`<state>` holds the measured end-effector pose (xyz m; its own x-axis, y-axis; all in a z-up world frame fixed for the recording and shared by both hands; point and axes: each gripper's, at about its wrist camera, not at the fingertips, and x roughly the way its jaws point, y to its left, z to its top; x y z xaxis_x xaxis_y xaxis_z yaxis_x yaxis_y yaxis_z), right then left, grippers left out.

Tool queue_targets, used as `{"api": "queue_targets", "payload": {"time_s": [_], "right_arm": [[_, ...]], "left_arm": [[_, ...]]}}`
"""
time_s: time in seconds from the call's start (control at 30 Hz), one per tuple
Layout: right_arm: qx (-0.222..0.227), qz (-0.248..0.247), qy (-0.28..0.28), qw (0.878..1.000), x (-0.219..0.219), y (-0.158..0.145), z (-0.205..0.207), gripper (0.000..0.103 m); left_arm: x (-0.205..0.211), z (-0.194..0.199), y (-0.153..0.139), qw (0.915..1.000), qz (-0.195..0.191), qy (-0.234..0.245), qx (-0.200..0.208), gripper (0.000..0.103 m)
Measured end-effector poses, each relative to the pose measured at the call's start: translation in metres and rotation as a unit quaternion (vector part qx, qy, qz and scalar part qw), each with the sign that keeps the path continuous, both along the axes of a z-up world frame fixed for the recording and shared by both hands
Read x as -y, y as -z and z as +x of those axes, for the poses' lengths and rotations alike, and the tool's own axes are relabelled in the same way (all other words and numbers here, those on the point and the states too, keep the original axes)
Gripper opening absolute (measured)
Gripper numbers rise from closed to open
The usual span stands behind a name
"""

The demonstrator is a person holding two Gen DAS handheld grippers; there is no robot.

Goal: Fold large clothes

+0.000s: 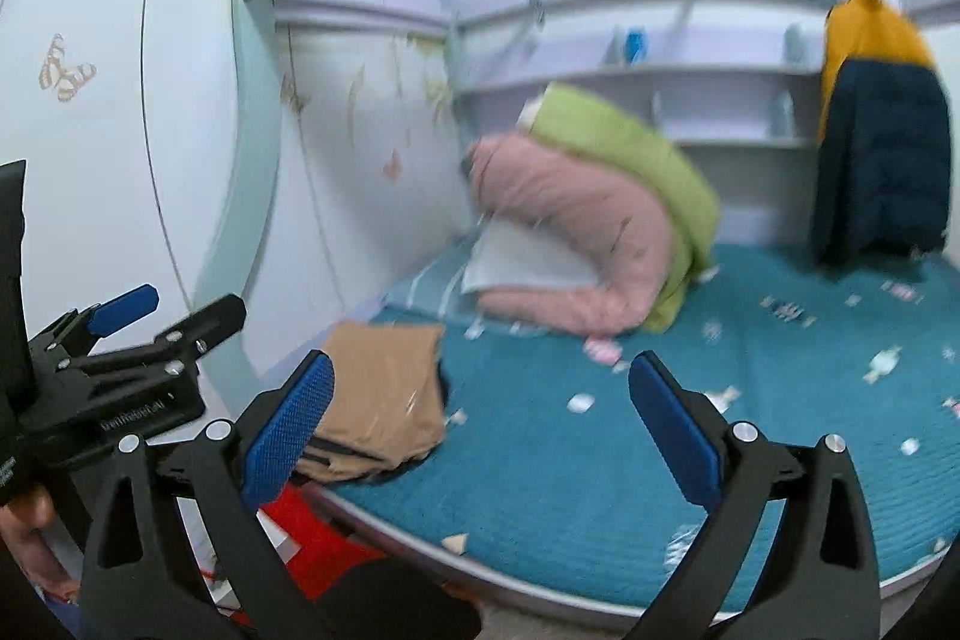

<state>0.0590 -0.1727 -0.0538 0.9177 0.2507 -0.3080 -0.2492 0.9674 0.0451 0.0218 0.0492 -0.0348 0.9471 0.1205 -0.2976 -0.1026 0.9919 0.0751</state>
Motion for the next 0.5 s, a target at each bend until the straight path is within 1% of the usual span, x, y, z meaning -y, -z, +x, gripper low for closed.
{"api": "queue_targets", "payload": {"time_s": [0.07,0.2,0.33,0.5], "right_arm": [[0.019,-0.009,0.009,1.000,0.003,-0.009,-0.013,0.095],[0.054,-0.028,0.027,0.998,0.006,-0.021,-0.034,0.095],[0.068,-0.023,0.032,0.997,0.012,-0.028,-0.044,0.095],[0.078,-0.019,0.035,0.996,0.018,-0.034,-0.055,0.095]], "left_arm": [[0.009,-0.008,-0.006,0.9999,0.006,0.005,0.008,0.098],[0.024,-0.028,-0.020,0.9992,0.012,0.010,0.037,0.098],[0.030,-0.044,-0.030,0.9980,0.012,0.008,0.061,0.098],[0.037,-0.055,-0.035,0.9972,0.012,0.018,0.071,0.098]]}}
